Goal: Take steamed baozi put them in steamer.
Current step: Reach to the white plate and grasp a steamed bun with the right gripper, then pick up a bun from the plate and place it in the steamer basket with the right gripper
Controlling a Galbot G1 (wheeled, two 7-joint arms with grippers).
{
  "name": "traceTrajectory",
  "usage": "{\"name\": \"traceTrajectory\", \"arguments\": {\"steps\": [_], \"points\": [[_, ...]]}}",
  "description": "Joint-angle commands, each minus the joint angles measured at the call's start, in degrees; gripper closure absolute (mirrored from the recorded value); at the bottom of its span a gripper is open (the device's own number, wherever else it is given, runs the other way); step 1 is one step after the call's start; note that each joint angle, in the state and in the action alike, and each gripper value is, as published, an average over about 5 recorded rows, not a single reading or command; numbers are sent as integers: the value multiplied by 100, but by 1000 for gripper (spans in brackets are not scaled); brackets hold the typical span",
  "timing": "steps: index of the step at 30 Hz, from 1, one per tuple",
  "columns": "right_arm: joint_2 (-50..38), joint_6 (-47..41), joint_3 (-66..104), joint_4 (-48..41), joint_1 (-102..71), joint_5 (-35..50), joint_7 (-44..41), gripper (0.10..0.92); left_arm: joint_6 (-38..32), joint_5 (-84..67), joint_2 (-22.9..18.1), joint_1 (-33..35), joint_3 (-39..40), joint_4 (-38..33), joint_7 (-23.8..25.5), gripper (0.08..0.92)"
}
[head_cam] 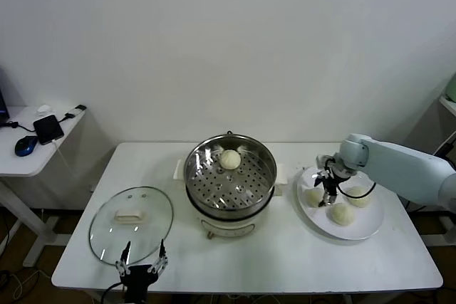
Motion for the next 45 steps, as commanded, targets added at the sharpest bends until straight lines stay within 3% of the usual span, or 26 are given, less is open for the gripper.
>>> {"name": "traceTrajectory", "arguments": {"steps": [1, 7, 14, 21, 25, 30, 34, 45], "points": [[98, -84, 146, -95, -49, -31, -49, 413, -3, 0, -1, 8, 6, -11, -1, 177], [-49, 41, -287, 204, 954, 439, -348, 431, -4, 1, 2, 35, 15, -41, -2, 177], [319, 269, -2088, 622, 3695, 1917, -843, 431, 20, 14, 30, 77, 88, -123, 11, 177], [1060, -573, -2266, 2354, 4945, 4056, 117, 431, 72, 4, 73, 42, 137, -183, 22, 177], [1647, -1117, -1818, 3031, 4682, 4735, 834, 431, 81, -11, 103, 39, 172, -240, 26, 177], [2348, -1491, -1641, 3011, 4010, 4823, 1325, 431, 77, -2, 106, 44, 260, -245, 23, 177], [2740, -1621, -1591, 2528, 3414, 4419, 1507, 431, 81, 8, 78, 35, 310, -258, 26, 177], [3098, -1839, -1375, 1513, 2102, 3682, 1942, 431, 38, -7, 129, 45, 288, -171, 14, 177]]}}
